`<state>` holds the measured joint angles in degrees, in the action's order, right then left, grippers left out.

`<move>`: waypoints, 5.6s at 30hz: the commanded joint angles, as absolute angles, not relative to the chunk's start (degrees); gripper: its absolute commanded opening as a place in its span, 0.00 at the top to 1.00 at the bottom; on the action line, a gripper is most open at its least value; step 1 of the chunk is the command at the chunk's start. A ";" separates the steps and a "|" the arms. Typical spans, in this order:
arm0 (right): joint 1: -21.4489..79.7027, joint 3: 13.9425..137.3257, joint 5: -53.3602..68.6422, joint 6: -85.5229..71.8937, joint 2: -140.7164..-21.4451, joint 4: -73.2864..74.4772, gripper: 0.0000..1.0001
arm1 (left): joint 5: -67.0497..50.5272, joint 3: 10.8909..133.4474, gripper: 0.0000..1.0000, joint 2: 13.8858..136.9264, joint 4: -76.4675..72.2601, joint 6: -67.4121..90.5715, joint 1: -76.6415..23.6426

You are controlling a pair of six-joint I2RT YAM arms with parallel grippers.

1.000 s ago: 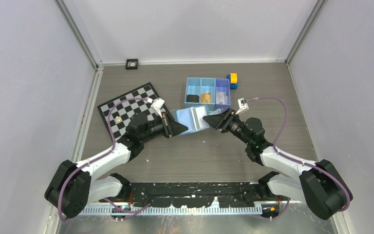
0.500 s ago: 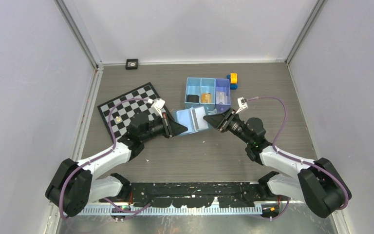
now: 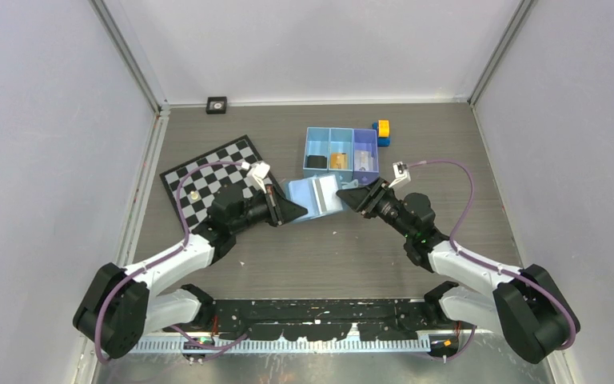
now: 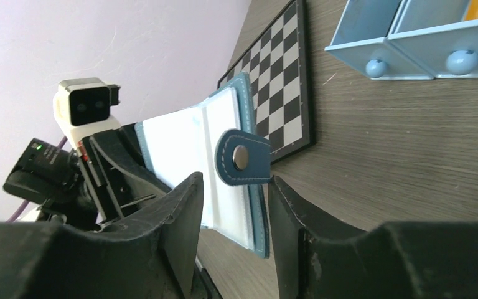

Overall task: Take the credit cards out of the card holder
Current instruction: Remove the credit card from the card holder.

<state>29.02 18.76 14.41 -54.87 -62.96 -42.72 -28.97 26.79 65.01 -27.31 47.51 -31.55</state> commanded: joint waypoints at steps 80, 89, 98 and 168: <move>28.95 21.22 18.42 -52.89 -62.77 -45.20 0.83 | -29.23 27.23 1.00 62.88 -32.66 47.95 -31.73; 33.50 25.08 22.24 -50.14 -68.81 -45.55 0.87 | -31.67 26.43 1.00 63.33 -37.17 49.47 -31.68; 36.46 27.51 21.62 -46.93 -70.21 -41.42 0.86 | -32.45 26.52 1.00 63.88 -38.08 49.83 -31.77; 33.84 22.06 4.70 -47.20 -56.03 -31.73 0.72 | -21.50 25.76 1.00 56.34 -26.62 46.15 -31.73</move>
<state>34.00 22.04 5.39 -46.92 -57.43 -28.64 -21.98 25.02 57.58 -24.27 47.31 -31.73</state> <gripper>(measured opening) 0.298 0.058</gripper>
